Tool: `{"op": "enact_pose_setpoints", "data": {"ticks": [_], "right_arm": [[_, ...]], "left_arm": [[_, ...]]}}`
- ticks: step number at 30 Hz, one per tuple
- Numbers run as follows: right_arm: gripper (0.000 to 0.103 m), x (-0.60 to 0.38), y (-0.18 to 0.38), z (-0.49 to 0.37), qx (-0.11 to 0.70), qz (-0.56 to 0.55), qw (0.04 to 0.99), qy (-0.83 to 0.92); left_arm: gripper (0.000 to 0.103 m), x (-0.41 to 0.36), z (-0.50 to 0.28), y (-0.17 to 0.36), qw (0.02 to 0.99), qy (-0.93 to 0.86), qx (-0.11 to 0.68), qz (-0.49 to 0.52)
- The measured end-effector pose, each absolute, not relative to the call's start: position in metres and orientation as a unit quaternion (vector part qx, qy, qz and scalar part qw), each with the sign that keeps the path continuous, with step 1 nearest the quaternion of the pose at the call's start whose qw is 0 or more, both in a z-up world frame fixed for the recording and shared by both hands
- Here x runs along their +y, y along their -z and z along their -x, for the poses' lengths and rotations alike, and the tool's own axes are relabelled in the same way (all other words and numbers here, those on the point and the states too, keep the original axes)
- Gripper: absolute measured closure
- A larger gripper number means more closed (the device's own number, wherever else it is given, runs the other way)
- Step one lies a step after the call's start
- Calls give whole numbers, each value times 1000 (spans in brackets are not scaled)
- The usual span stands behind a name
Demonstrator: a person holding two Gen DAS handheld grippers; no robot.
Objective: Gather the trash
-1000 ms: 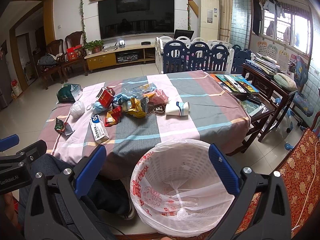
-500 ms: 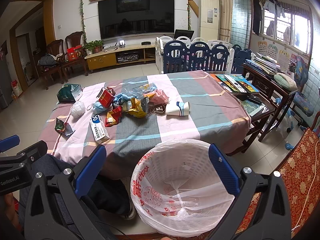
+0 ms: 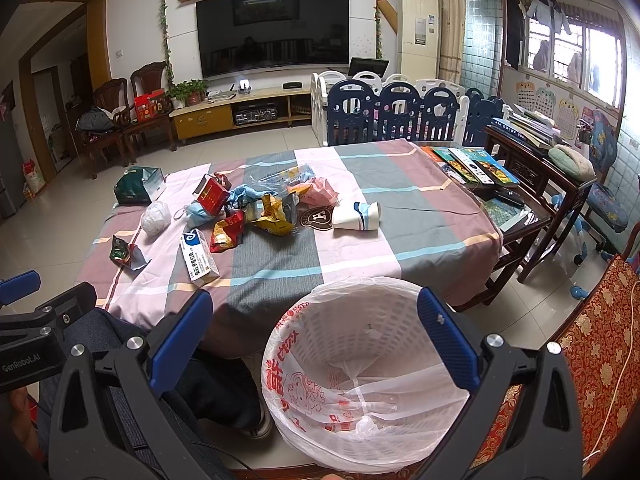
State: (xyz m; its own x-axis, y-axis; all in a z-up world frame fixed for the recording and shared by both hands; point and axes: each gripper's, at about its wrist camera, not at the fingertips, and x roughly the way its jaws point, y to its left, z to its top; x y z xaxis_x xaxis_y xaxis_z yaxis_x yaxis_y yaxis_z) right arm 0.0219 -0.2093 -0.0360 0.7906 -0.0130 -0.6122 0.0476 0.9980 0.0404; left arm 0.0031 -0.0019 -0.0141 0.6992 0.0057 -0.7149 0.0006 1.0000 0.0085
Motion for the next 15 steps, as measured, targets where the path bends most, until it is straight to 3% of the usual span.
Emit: {"op": "enact_pose_setpoints", "data": {"ticks": [15], "right_arm": [[3, -208, 37, -22, 325, -27, 945, 15]], "left_arm": [[3, -1, -1, 25, 919, 0, 394, -3]]}}
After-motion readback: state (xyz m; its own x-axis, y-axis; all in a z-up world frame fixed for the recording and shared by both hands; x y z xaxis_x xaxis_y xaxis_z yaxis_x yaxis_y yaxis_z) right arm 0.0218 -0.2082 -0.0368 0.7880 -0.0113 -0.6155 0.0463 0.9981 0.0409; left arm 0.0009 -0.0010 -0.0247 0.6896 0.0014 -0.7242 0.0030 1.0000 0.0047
